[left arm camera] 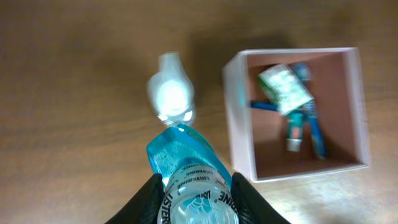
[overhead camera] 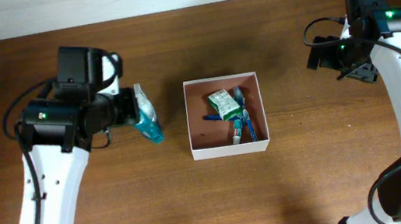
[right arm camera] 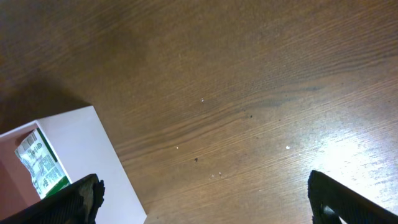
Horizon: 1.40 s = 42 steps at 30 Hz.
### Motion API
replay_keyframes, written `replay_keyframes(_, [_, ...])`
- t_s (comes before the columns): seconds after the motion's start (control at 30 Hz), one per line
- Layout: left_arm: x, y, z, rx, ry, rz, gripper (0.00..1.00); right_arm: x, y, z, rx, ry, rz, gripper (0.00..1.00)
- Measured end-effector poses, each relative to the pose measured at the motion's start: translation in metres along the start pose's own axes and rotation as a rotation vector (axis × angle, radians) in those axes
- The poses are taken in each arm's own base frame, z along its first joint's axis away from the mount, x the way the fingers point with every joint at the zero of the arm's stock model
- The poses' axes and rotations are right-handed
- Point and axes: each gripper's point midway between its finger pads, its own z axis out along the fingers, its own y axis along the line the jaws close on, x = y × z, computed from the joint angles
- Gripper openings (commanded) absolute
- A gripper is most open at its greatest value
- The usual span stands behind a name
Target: Pack container
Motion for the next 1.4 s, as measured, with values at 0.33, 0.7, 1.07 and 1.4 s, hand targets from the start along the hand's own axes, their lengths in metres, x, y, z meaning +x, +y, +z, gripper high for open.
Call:
replay_keyframes(0.33, [-0.019, -0.087, -0.024, 0.16, -0.138, 0.231, 0.17, 0.0, 0.0, 0.0, 0.0, 0.0, 0.0, 0.99])
replay_keyframes(0.7, [-0.029, -0.115, 0.018, 0.178, -0.126, 0.353, 0.17, 0.0, 0.0, 0.0, 0.0, 0.0, 0.0, 0.98])
replay_keyframes(1.07, [-0.031, -0.119, 0.08, 0.154, -0.058, 0.498, 0.17, 0.0, 0.0, 0.0, 0.0, 0.0, 0.0, 0.98])
replay_keyframes(1.4, [-0.038, -0.123, 0.1, 0.153, -0.075, 0.589, 0.17, 0.0, 0.0, 0.0, 0.0, 0.0, 0.0, 0.98])
